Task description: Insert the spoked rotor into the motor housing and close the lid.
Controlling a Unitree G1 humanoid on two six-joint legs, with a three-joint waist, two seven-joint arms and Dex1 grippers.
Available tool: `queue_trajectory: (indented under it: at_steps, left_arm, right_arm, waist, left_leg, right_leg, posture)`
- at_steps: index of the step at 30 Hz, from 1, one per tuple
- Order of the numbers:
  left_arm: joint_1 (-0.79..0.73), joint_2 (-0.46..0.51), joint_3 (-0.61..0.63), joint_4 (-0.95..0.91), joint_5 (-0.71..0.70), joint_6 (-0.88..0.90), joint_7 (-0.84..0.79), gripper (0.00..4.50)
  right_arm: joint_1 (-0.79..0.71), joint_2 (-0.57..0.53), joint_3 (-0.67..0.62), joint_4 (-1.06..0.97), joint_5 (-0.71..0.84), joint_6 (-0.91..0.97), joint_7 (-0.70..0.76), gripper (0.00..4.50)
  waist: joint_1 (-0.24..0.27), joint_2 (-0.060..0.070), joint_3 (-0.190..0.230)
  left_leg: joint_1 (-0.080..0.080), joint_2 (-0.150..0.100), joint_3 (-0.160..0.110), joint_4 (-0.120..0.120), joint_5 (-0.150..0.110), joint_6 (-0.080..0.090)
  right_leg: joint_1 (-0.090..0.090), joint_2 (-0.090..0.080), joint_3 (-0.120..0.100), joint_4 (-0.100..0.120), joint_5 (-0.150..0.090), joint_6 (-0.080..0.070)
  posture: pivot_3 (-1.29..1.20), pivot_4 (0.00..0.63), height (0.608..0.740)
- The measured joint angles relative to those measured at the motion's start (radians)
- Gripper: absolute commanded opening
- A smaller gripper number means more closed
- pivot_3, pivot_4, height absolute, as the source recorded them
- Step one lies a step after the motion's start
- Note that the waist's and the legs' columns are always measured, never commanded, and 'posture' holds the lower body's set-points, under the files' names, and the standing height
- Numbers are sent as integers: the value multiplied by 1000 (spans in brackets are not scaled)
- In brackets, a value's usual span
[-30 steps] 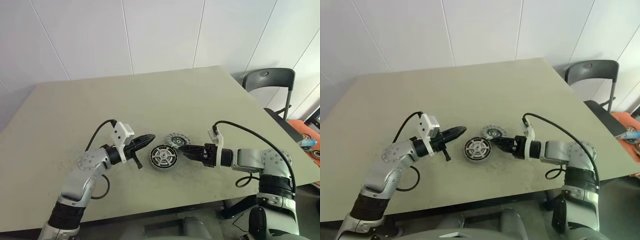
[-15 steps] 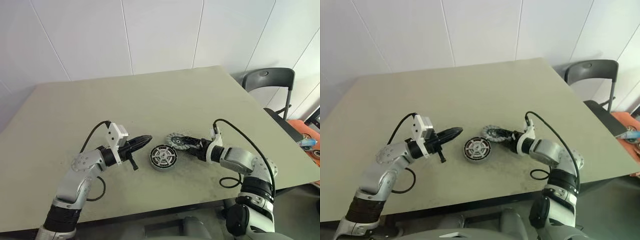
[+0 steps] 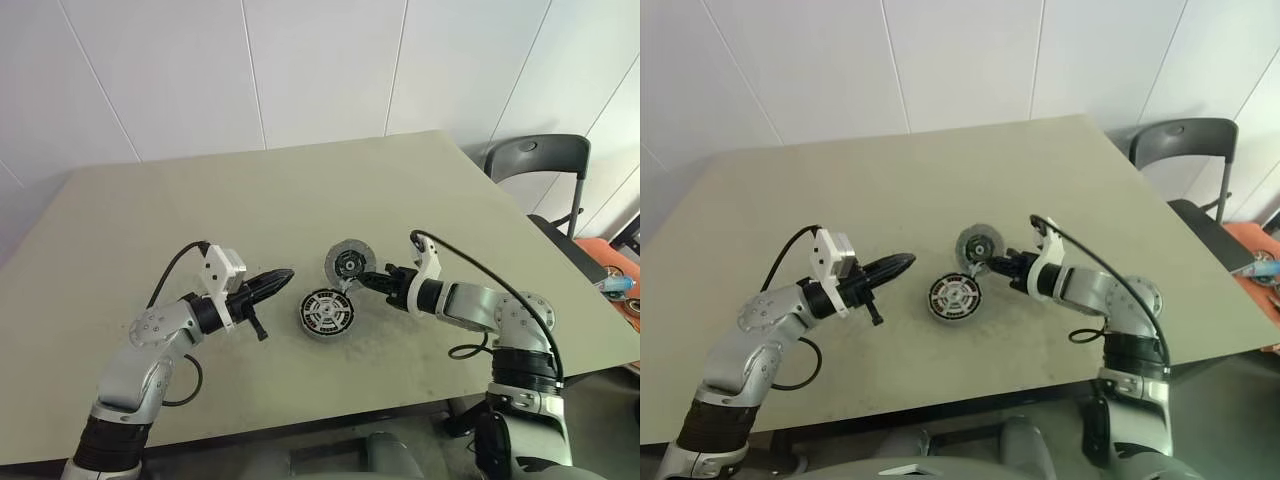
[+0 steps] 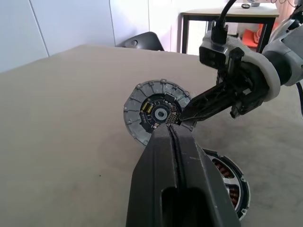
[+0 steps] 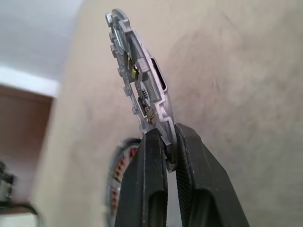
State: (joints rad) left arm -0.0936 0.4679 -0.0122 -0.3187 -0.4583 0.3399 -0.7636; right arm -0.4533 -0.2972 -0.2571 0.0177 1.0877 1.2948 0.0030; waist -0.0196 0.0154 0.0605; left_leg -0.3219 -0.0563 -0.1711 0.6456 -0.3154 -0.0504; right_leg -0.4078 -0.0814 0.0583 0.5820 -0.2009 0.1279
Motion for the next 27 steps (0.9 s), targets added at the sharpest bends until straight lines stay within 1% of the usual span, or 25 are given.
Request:
queue_trajectory:
  at_steps: [3, 4, 5, 7, 9, 13, 20, 22, 24, 27]
  left_arm:
    - [2, -1, -1, 0, 1, -1, 5, 0]
    - [2, -2, -2, 0, 2, -1, 7, 0]
    - [2, -2, -2, 0, 3, -1, 8, 0]
    - [2, -3, -3, 0, 8, -2, 9, 0]
    - [2, -3, -3, 0, 11, -2, 9, 0]
    - [0, -4, -3, 2, 14, -3, 9, 0]
    - [-21, -9, -3, 45, 25, -28, 1, 0]
    - [-21, -9, -3, 64, 34, -45, -3, 0]
    - [-19, -9, -3, 75, 36, -58, -9, 0]
    - [-15, -9, -3, 99, 37, -90, -26, 0]
  right_arm:
    - [23, -77, 139, -79, -129, -118, 150, 10]
    - [41, -122, 209, -115, -200, -196, 226, 10]
    - [51, -143, 244, -134, -243, -240, 268, 10]
    - [80, -215, 358, -179, -387, -408, 384, 10]
    - [102, -256, 430, -194, -505, -550, 464, 10]
    - [133, -291, 497, -191, -673, -772, 574, 10]
    - [132, -318, 544, -155, -881, -1048, 683, 10]
    - [131, -329, 554, -134, -939, -1124, 708, 726]
    - [131, -341, 555, -122, -960, -1162, 739, 1288]
    - [131, -350, 555, -94, -983, -1210, 788, 2317]
  waist:
    - [1, 0, 0]
    - [2, 0, 0]
    - [2, 0, 0]
    - [2, 0, 0]
    - [2, -1, 0]
    - [4, -1, 1]
    - [8, -2, 1]
    - [9, -3, 1]
    - [9, -3, 1]
    - [8, -3, 1]
  left_leg:
    - [0, 0, 0, 0, 0, 0]
    - [0, 0, 0, 0, 0, 0]
    - [0, 0, 0, 0, 0, 0]
    - [0, 0, 0, 0, 0, 0]
    - [0, 0, 0, 0, 0, 0]
    - [0, 0, 0, 0, 0, 0]
    - [0, 0, 0, 0, 0, 0]
    - [0, 0, 0, 0, 0, 0]
    - [0, 0, 0, 0, 0, 0]
    - [0, 0, 0, 0, 0, 0]
  right_leg:
    - [0, 0, 0, 0, 0, 0]
    - [0, 0, 0, -1, 0, 0]
    - [0, 0, 0, -1, 0, 0]
    - [0, 0, 0, -1, 0, 0]
    - [0, 0, 0, -1, 0, 0]
    - [0, 0, 0, -1, -1, -1]
    - [0, 0, 0, -1, -2, -2]
    - [0, 0, 0, -1, -2, -2]
    - [0, 0, 0, -1, -2, -2]
    - [0, 0, 0, 0, -2, -3]
  posture:
    - [0, 0, 740]
    - [0, 0, 740]
    - [0, 0, 740]
    - [0, 0, 740]
    - [0, 0, 740]
    - [0, 0, 740]
    - [0, 0, 740]
    - [0, 0, 740]
    - [0, 0, 740]
    - [0, 0, 740]
